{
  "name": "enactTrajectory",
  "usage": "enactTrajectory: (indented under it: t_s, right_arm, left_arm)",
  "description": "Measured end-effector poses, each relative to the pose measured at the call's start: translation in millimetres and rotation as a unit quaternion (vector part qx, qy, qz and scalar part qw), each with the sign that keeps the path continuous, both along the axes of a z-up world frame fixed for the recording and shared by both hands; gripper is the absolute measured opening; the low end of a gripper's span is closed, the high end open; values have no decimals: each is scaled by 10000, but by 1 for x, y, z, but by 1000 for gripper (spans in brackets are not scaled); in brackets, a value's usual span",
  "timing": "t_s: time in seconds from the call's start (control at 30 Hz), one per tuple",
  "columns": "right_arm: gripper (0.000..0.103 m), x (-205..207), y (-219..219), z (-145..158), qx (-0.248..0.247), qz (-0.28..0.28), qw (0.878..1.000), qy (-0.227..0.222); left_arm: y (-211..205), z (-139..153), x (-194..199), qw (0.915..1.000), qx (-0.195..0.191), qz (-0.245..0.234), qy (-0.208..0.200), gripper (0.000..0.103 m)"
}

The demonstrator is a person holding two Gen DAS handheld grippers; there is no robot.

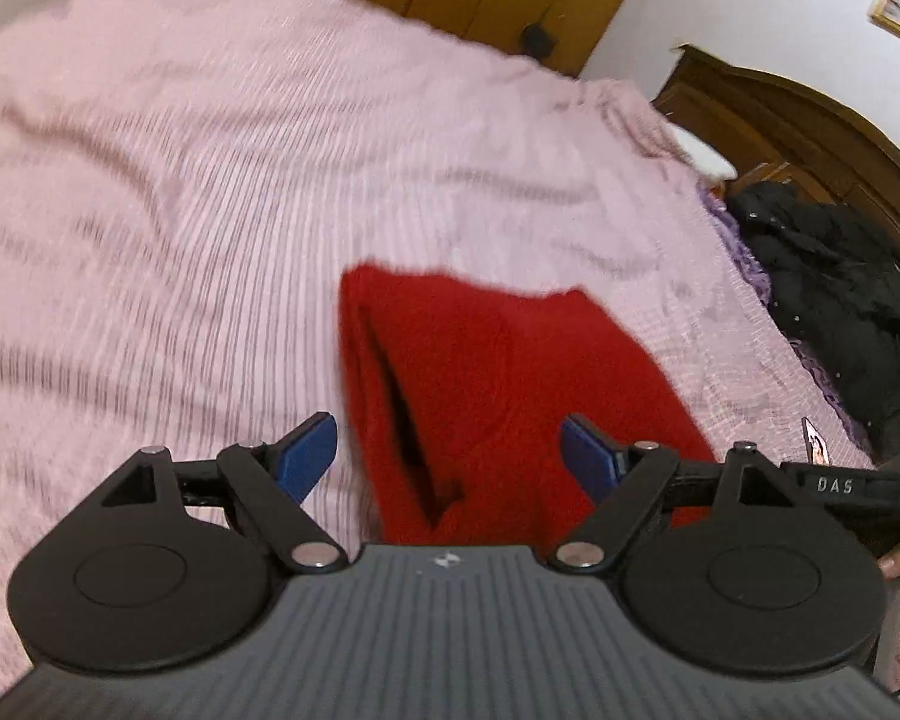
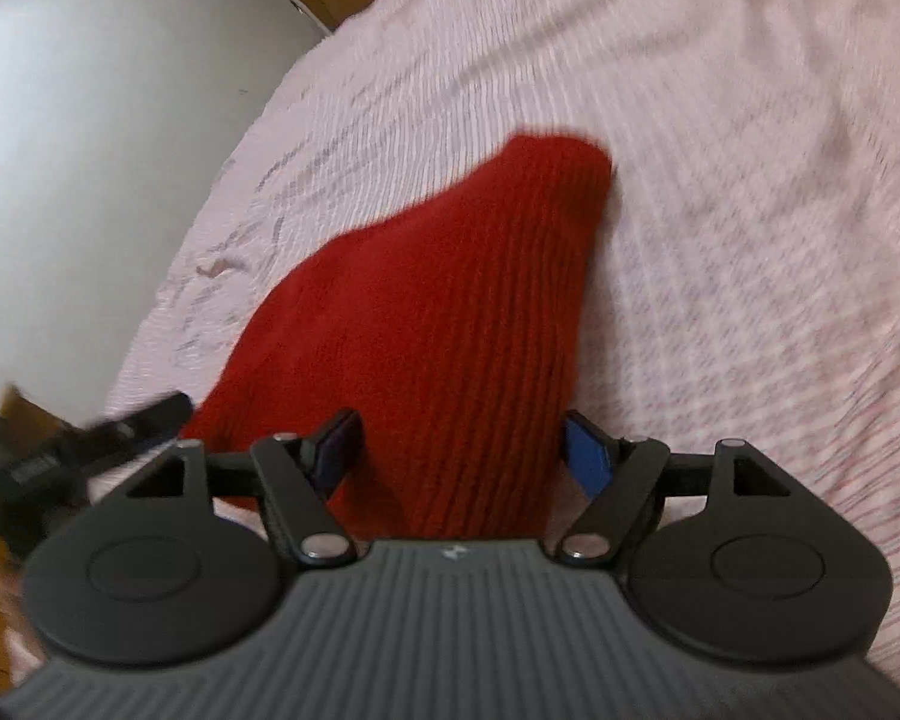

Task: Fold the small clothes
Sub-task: 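Fold the held end over the bundle with both grippers, then open both grippers and withdraw them from the folded stack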

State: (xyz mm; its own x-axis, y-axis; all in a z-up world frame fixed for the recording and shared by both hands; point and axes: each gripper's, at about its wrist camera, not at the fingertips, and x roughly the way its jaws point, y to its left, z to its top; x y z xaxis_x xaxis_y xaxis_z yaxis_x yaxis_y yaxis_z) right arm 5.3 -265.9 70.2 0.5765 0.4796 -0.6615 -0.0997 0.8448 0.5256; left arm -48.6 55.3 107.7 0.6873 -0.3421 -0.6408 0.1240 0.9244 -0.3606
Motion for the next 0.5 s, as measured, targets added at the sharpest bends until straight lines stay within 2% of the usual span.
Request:
enactTrajectory:
  t_s: [0.1, 0.13, 0.17, 0.23, 0.3, 0.4, 0.5]
  right_arm:
    - [73, -4, 1, 11, -358, -262, 9981, -420]
    - [66, -3, 4, 10, -447, -294, 9972, -520]
    - [62, -2, 8, 8, -502, -251, 9967, -590]
    - [48, -1, 17, 5, -524, -56, 9962, -693]
    - [47, -1, 24, 3, -666, 105, 9949, -749]
    - [46, -1, 32, -1, -823, 187, 9930, -825]
    - [46, 0, 37, -8, -930, 241, 9917, -853]
  left_arm:
    - [-12, 11, 7, 9989, 406, -6, -254, 84]
    - [-16, 13, 7, 9982, 513, -32, -302, 81]
    - [-21, 13, 8, 9977, 592, -91, -310, 73]
    - [-28, 9, 11, 9976, 606, -266, -218, 66]
    - [-33, 0, 13, 9972, 643, -379, -50, 57]
    - [-39, -21, 16, 9944, 980, -326, 244, 57]
    - [-28, -43, 21, 9954, 727, -158, 610, 58]
